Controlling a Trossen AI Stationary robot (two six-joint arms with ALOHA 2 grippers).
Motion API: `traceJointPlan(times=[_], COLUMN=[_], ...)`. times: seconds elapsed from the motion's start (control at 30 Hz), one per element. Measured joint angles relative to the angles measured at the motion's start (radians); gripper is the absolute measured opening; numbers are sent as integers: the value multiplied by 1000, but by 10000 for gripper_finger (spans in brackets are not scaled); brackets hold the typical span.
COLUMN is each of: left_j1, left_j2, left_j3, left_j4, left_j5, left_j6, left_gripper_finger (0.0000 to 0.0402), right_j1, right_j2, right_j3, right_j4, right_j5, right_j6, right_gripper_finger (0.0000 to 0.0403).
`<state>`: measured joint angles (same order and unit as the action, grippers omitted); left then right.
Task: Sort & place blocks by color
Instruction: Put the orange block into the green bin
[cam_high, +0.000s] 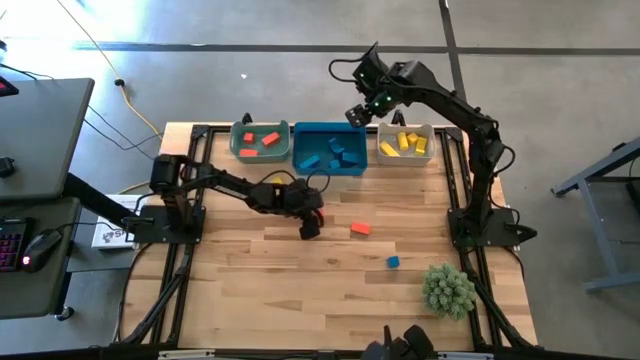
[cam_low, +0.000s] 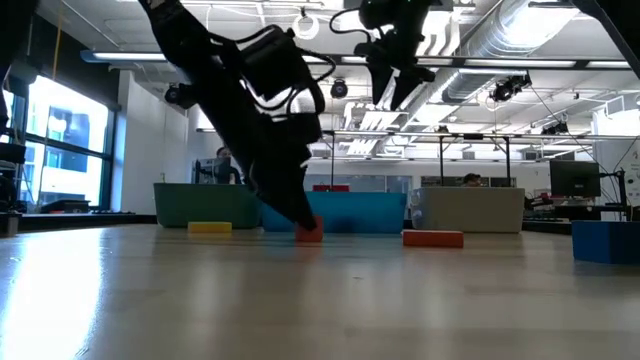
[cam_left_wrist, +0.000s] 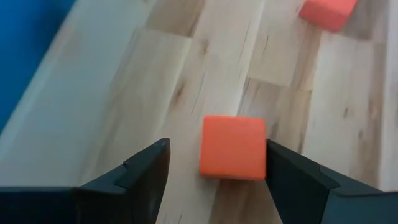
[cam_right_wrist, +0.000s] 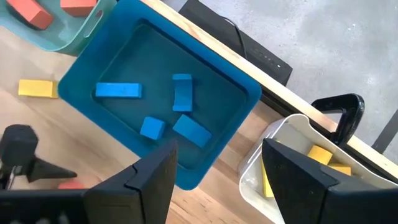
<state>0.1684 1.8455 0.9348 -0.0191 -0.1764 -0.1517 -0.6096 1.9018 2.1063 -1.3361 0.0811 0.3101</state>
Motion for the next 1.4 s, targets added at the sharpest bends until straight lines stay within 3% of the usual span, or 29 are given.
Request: traceJointPlan(times=[0.4, 0.53, 0.7, 1.03, 1.4], left_j1=[0, 0, 4, 47, 172], left_j2=[67, 71, 70, 23, -157], left_j3=[1, 4, 4, -2, -2], left_j4=[80, 70, 50, 1, -96], left_j5=[-4, 2, 28, 98, 1], left_j6=[26, 31, 32, 33, 24], left_gripper_finger=[227, 187, 107, 105, 105], right_j1=[17, 17, 17, 16, 16], right_j2=[0, 0, 0, 0, 1], right_j3=[0, 0, 0, 0, 0], right_j4=[-16, -18, -18, -18, -12], right_j5=[70, 70, 70, 70, 67], right_j6=[-4, -4, -21, -69, -177], right_gripper_finger=[224, 224, 224, 224, 224])
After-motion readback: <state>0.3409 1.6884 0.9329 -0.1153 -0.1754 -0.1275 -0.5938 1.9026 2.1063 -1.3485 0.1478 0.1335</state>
